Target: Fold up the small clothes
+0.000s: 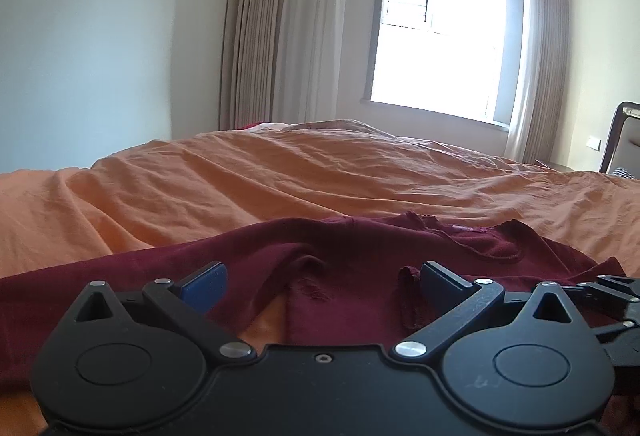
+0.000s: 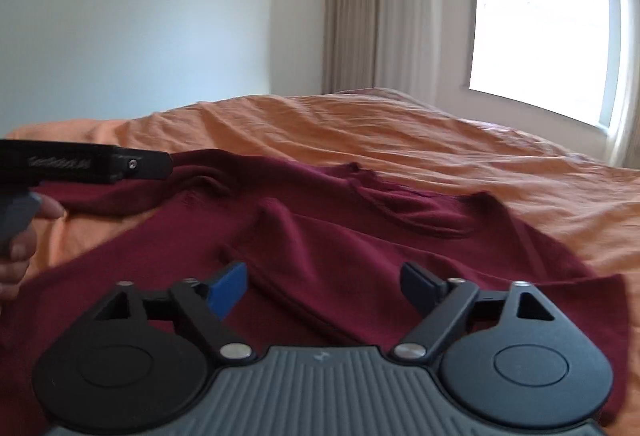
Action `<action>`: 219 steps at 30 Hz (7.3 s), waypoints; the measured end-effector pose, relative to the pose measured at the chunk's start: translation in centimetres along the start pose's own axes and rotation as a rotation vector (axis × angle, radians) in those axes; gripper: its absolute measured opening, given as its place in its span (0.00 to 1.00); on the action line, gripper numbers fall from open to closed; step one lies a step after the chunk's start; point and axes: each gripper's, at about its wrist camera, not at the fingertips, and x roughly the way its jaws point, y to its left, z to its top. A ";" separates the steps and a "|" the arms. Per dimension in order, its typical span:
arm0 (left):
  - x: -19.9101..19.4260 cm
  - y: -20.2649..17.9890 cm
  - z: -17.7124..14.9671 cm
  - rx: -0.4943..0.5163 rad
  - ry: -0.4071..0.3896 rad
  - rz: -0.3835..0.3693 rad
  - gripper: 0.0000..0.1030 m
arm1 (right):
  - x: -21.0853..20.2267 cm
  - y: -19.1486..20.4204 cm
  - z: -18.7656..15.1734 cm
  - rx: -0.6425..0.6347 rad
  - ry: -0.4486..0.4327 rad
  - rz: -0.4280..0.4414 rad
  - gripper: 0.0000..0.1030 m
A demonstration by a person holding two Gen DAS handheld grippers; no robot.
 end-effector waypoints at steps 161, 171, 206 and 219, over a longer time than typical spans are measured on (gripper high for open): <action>3.7 -11.0 -4.6 0.264 0.074 -0.525 0.76 | -9.4 0.6 -13.6 0.190 -0.209 -0.008 1.00; 0.7 -3.6 -4.9 0.112 0.108 -0.317 0.98 | -9.0 0.4 -13.0 0.195 -0.158 -0.004 1.00; 11.6 8.3 4.4 -0.185 0.196 -0.243 0.25 | 1.1 -7.3 -3.3 0.523 -0.215 -0.159 0.02; 9.1 6.9 3.7 -0.020 0.172 -0.165 0.72 | 2.3 -10.8 -8.5 0.709 -0.202 -0.102 0.06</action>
